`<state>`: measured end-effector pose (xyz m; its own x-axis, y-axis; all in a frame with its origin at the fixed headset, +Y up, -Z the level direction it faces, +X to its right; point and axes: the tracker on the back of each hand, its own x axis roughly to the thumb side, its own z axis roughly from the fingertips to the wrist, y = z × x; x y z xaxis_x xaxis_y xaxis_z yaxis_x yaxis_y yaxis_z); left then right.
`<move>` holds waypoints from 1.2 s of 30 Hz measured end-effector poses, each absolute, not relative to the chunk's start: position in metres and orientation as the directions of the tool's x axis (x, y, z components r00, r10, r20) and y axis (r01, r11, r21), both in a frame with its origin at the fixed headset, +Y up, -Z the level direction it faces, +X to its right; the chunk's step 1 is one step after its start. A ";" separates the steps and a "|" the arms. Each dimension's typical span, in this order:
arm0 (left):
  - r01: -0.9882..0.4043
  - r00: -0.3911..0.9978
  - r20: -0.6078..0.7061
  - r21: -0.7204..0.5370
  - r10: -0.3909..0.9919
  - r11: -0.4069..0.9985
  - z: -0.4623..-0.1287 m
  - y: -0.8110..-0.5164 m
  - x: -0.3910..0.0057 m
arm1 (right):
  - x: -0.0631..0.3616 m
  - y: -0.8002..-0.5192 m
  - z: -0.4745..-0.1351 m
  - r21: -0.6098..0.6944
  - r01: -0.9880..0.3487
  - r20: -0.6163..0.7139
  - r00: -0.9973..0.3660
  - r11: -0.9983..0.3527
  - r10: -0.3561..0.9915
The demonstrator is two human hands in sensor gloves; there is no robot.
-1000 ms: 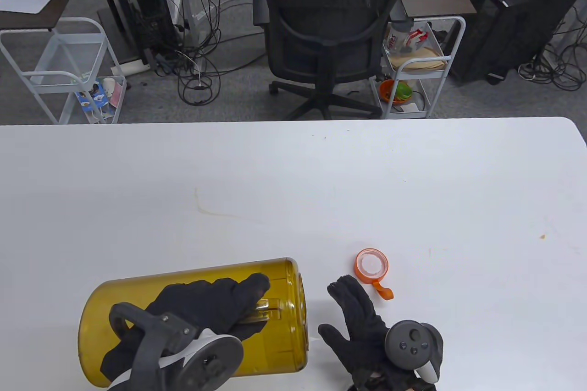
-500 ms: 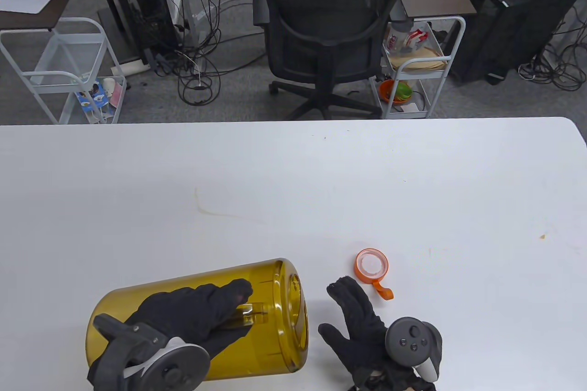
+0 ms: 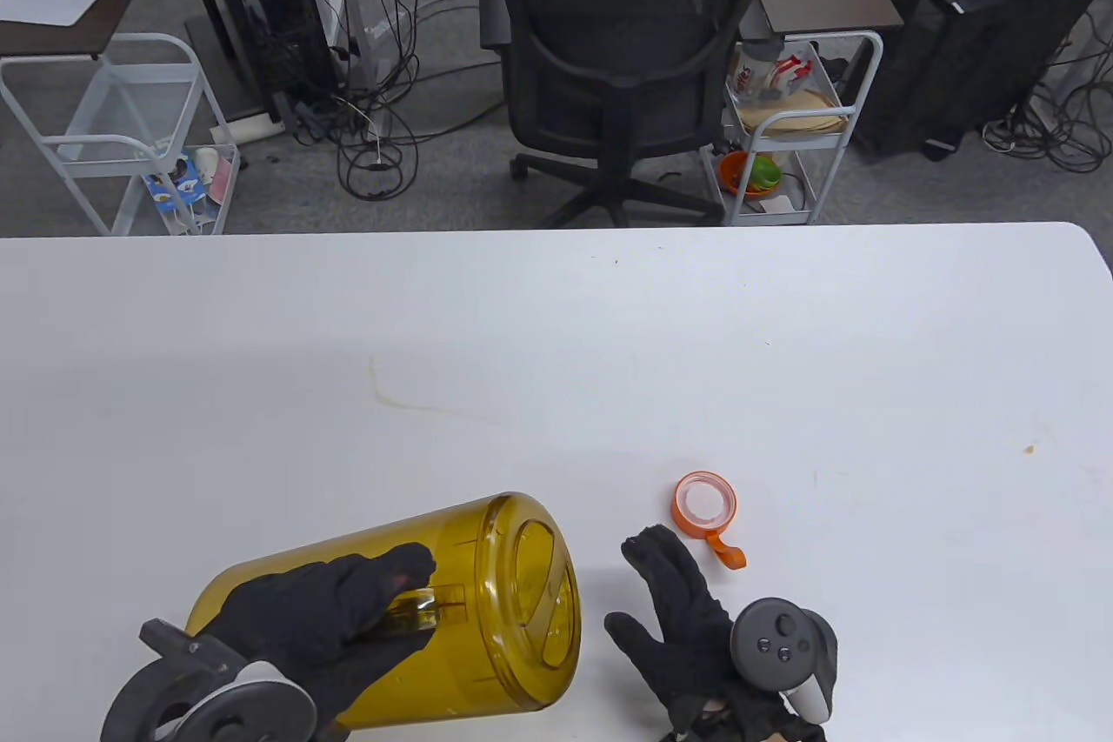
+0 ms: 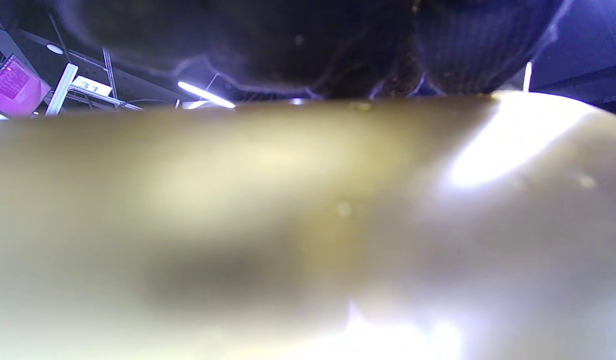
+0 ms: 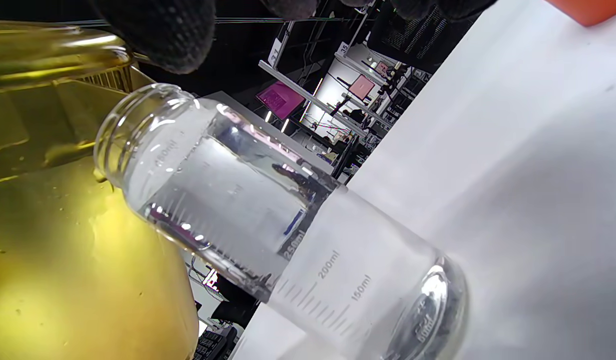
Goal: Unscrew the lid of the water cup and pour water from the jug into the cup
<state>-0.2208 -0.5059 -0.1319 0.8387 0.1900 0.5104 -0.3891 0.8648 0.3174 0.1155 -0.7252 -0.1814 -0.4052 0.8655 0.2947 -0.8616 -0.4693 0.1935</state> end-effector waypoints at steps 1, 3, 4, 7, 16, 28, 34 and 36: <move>-0.399 0.835 0.515 0.322 0.195 0.859 -0.131 -0.508 -0.223 | 0.116 -0.725 -0.181 0.193 -0.862 0.293 -0.405 -0.468 0.866; -0.415 0.829 0.520 0.325 0.206 0.850 -0.130 -0.511 -0.226 | 0.116 -0.725 -0.182 0.192 -0.865 0.291 -0.401 -0.464 0.868; -0.426 0.827 0.518 0.325 0.218 0.844 -0.130 -0.513 -0.229 | 0.116 -0.725 -0.182 0.190 -0.865 0.290 -0.402 -0.464 0.869; -0.456 0.818 0.517 0.320 0.251 0.830 -0.130 -0.518 -0.235 | 0.117 -0.725 -0.182 0.188 -0.866 0.285 -0.404 -0.464 0.869; -0.495 0.804 0.516 0.305 0.295 0.814 -0.130 -0.524 -0.246 | 0.120 -0.723 -0.181 0.155 -0.889 0.298 -0.374 -0.431 0.878; -0.601 0.772 0.490 0.359 0.404 0.714 -0.131 -0.548 -0.266 | 0.122 -0.721 -0.179 0.124 -0.881 0.308 -0.404 -0.457 0.861; -0.738 0.675 0.471 0.424 0.568 0.525 -0.133 -0.557 -0.293 | 0.124 -0.720 -0.180 0.115 -0.895 0.315 -0.378 -0.430 0.871; -0.754 0.654 0.439 0.446 0.616 0.482 -0.132 -0.558 -0.302 | 0.123 -0.722 -0.180 0.123 -0.893 0.308 -0.381 -0.434 0.872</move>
